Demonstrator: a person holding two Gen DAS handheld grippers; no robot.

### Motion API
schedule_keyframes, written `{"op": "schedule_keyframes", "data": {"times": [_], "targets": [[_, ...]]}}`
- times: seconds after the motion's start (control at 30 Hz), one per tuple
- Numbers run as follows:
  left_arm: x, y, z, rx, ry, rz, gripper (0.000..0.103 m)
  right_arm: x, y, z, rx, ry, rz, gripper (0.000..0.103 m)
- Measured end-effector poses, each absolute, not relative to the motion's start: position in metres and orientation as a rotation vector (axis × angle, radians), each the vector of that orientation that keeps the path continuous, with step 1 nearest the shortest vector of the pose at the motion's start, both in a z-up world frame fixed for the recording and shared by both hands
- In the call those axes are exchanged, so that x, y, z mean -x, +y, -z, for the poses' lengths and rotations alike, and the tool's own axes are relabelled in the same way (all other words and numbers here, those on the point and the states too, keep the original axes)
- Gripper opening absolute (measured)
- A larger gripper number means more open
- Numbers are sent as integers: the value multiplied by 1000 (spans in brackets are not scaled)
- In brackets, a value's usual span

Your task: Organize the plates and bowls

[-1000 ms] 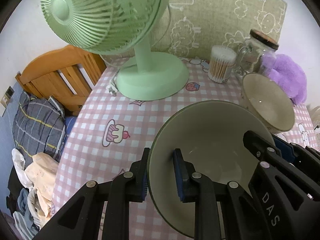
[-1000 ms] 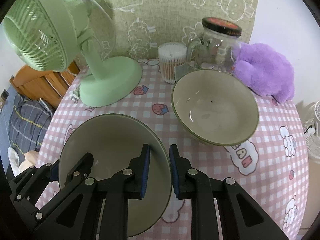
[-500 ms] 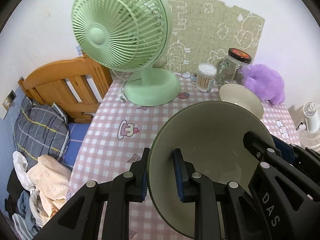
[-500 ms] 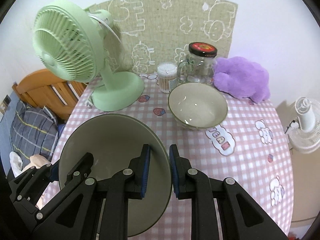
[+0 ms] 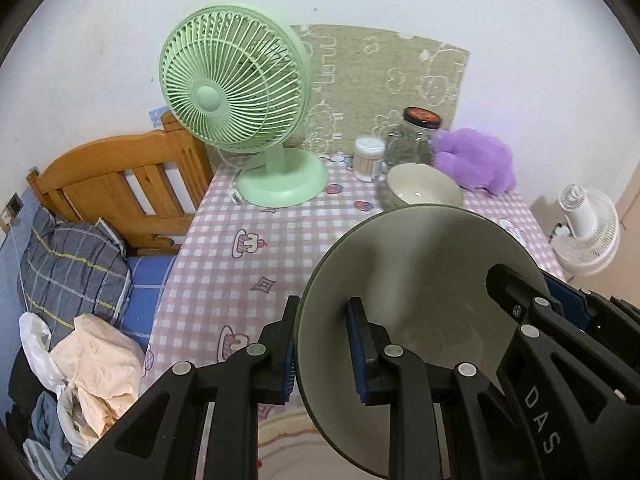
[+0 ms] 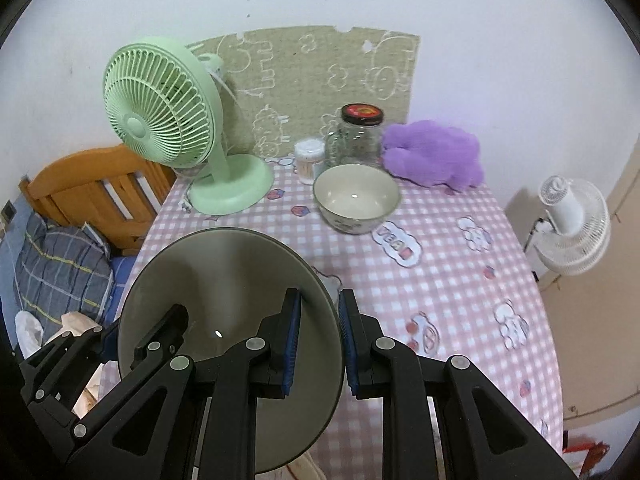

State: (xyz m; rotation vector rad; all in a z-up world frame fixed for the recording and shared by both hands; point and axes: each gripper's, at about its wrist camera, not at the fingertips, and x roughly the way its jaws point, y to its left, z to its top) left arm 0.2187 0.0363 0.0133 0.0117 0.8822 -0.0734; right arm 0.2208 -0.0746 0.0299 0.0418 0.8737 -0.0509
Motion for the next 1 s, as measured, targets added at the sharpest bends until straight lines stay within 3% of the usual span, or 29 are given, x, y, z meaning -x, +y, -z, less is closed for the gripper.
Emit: {"op": "schedule_keyframes", "data": {"times": [0.5, 1.0], "targets": [[-149, -13, -11, -69, 899, 173, 21, -137, -118, -27, -96, 881, 135, 23], [-96, -80, 25, -46, 978, 119, 22, -90, -192, 6, -70, 979, 79, 23]]}}
